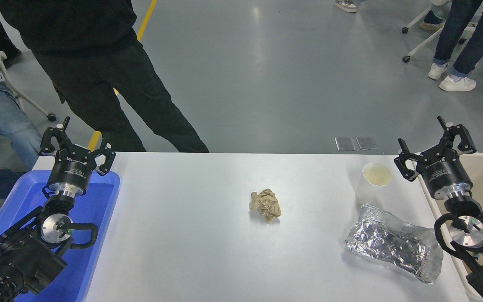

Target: Pick up paper cup place in dustbin

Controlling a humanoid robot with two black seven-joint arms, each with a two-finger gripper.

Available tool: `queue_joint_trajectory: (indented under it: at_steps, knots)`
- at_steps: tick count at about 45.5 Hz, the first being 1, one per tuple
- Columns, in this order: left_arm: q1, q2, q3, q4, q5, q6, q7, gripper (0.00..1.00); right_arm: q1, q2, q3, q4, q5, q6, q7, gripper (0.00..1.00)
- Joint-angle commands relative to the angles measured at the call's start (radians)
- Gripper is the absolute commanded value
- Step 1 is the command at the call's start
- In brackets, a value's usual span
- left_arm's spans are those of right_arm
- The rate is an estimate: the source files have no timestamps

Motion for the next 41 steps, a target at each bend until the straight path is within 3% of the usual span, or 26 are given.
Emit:
queue_joint_trajectory:
  at_steps: [1,41]
  knots:
    - [0.0,-0.001,0.0,-0.001,0.001,0.0,0.0,0.98,0.0,0.0,-0.002,-0.002,0.0,0.0,-0.001,1.0]
    - [-0.001,0.0,0.0,0.0,0.001,0.0,0.0,0.98,0.008,0.0,0.002,-0.008,0.021,0.0,-0.001,1.0]
